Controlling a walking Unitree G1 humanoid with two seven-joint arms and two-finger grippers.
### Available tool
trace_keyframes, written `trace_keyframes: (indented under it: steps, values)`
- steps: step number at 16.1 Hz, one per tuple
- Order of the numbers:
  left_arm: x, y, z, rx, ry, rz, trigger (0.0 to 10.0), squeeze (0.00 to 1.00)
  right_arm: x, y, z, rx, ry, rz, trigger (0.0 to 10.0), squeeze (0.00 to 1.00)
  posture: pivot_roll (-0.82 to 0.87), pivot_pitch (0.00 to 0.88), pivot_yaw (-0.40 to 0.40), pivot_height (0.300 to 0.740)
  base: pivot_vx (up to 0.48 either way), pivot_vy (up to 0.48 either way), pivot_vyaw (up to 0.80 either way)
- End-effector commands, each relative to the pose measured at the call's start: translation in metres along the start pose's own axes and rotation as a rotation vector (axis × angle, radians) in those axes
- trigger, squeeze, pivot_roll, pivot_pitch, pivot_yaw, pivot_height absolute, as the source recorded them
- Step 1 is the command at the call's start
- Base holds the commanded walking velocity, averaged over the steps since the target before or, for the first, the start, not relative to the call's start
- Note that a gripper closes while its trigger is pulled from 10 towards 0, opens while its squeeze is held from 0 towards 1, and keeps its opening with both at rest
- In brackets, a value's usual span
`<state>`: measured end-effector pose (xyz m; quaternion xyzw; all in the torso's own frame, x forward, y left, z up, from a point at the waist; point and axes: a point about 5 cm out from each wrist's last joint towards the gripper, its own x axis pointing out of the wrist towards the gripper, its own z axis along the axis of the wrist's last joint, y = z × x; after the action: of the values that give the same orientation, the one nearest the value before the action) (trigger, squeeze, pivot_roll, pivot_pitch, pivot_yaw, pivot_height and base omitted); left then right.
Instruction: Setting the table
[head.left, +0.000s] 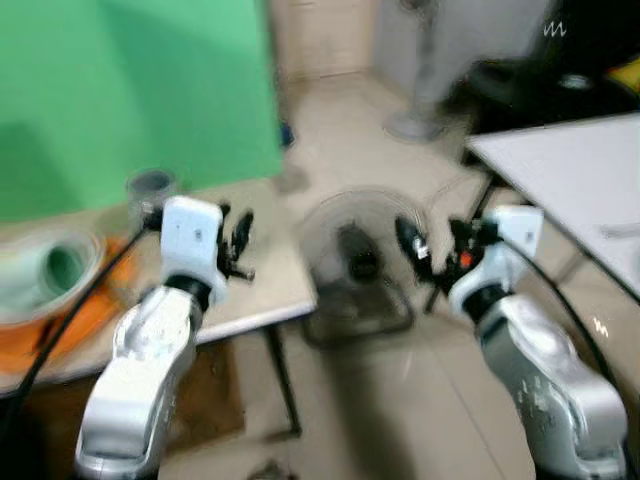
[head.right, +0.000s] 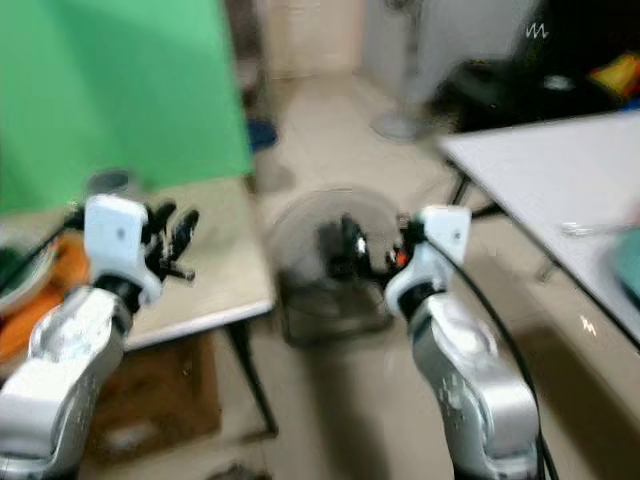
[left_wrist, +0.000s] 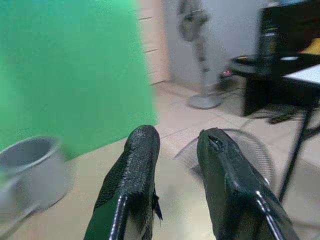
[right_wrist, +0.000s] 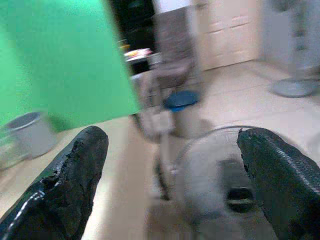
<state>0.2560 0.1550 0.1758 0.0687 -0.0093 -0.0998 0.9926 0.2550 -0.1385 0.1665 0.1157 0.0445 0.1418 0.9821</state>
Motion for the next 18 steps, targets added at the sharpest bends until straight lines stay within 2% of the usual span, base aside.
trace_keyframes:
  steps: [1,14,18]
  values:
    - [-0.0015,0.0029,0.0031,0.000,-0.020,0.014,10.0,0.00,0.0025,0.0038,0.0035,-0.015,0.000,0.030,10.0,0.00,0.13,0.000,0.034,0.740,0.292,0.000,0.80]
    - [-0.0054,0.0016,0.0025,0.024,-0.017,-0.016,10.0,0.00,0.0058,0.0088,0.0008,-0.004,0.022,0.082,10.0,0.00,0.14,0.000,0.021,0.740,0.304,0.000,0.80]
    - [-0.0048,-0.0003,0.0030,0.033,-0.016,-0.048,10.0,0.00,0.0061,0.0036,0.0030,0.011,0.011,0.045,10.0,0.00,0.14,0.000,0.028,0.740,0.300,0.000,0.00]
